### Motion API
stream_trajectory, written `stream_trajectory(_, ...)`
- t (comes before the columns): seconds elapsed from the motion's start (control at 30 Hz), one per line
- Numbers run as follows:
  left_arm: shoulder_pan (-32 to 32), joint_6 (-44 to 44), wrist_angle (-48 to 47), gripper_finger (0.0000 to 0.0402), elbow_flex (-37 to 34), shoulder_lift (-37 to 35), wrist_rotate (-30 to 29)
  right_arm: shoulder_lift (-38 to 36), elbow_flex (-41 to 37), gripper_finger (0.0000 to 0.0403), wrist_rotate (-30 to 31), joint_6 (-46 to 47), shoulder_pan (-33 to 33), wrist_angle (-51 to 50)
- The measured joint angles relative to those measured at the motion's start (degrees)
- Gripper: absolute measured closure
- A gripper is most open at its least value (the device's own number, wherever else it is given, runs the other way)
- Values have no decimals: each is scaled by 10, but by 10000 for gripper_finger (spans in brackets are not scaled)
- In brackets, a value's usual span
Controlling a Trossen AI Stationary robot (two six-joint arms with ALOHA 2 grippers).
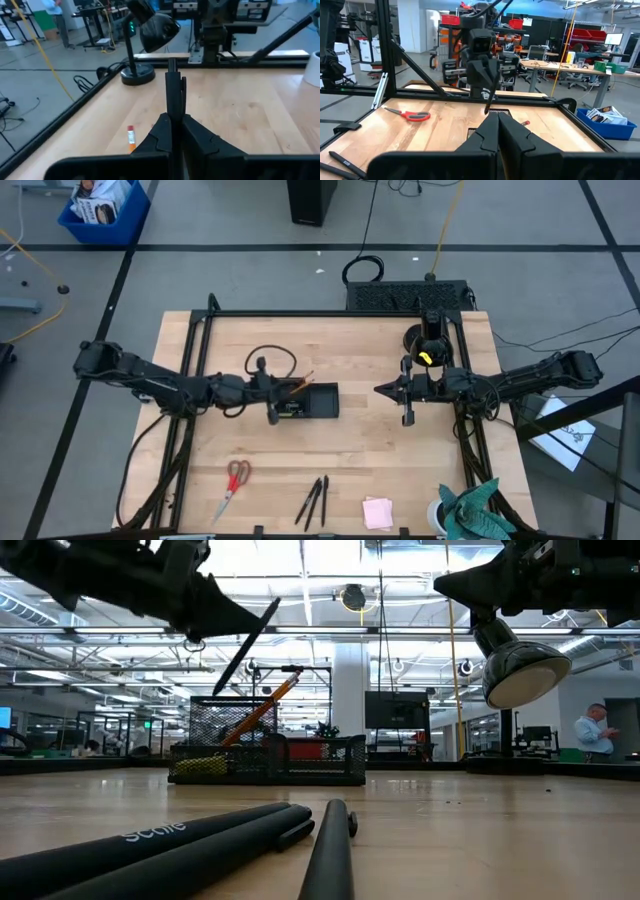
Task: Pick and place office supplies into organizer
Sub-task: Put the black pen into the black desk organizer
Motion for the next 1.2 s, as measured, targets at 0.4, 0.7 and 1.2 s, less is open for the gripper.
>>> stream_trajectory(0.4,49,48,12,384,3,0,48,0,0,403,2,-4,-1,17)
stream_trajectory(0.7,69,6,37,392,-43,33,60,0,0,403,2,-10,-1,17)
stream_trajectory(1.2,69,-28,82,382,-67,96,60,0,0,403,0,-3,-1,17)
